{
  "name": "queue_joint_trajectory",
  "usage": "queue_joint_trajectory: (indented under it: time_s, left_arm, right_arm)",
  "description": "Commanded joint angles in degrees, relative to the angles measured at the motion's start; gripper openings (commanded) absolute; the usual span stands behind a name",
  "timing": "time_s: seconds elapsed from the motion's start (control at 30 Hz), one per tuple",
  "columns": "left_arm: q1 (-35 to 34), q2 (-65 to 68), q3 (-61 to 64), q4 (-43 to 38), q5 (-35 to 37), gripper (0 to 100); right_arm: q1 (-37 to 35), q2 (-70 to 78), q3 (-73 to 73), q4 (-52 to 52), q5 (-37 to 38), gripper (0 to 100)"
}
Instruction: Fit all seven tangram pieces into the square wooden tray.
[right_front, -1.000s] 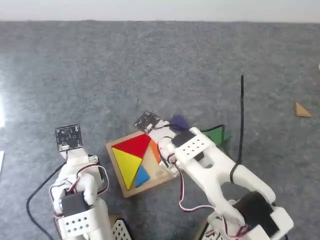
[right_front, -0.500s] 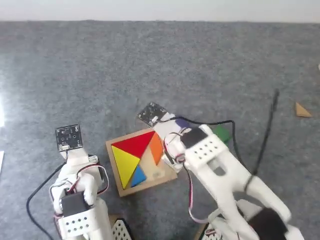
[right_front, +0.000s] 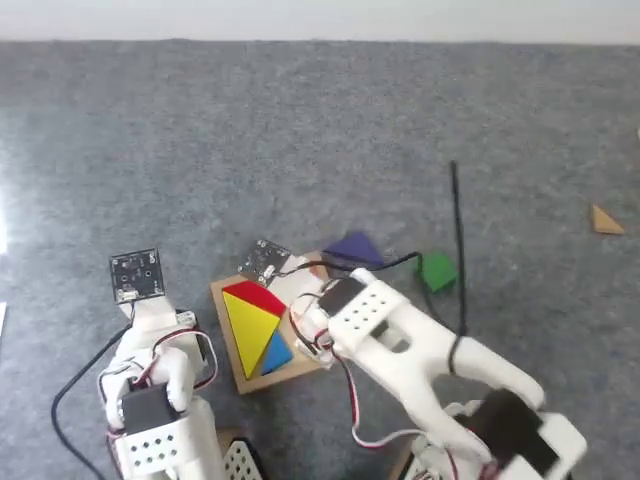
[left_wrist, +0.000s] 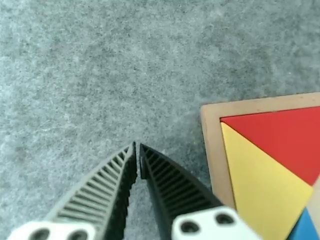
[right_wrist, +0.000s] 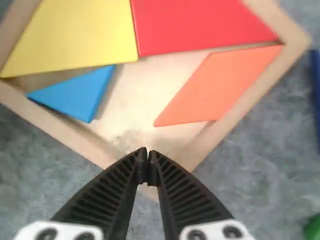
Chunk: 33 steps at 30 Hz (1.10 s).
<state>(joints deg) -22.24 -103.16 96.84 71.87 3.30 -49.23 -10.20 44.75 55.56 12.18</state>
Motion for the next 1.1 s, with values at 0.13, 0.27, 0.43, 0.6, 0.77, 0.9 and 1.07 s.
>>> queue_joint_trajectory:
  time_s: [0.13, 0.27, 0.43, 0.6, 0.77, 0.9, 1.07]
  left_arm:
    - [0.0, -1.05, -0.4, 0.44, -0.26, 1]
    - [0.0, -1.05, -0.4, 0.44, -0.26, 1]
    - [0.0, -1.05, -0.4, 0.44, -0.26, 1]
    - [0.0, -1.05, -0.4, 0.44, -0.26, 1]
    - [0.0, -1.05, -0.4, 0.44, -0.26, 1]
    - [0.0, -1.05, -0.4, 0.44, -0.26, 1]
    - [0.0, -1.05, -0.4, 0.44, -0.26, 1]
  right_arm:
    - [0.57, 1.54, -3.43, -7.25, -0.44, 0.8]
    - [2.51, 1.63, -3.52, -11.21, -0.44, 0.9]
    - [2.68, 1.54, -3.52, -11.82, -0.09, 0.9]
    - [2.77, 0.75, -3.78, -8.84, 0.0, 0.8]
    - [2.42, -6.9, -3.16, -4.09, -0.53, 0.8]
    - [1.8, -15.69, 0.0, -3.47, -3.6, 0.9]
    - [-8.22, -18.42, 2.99, -3.47, -3.16, 0.9]
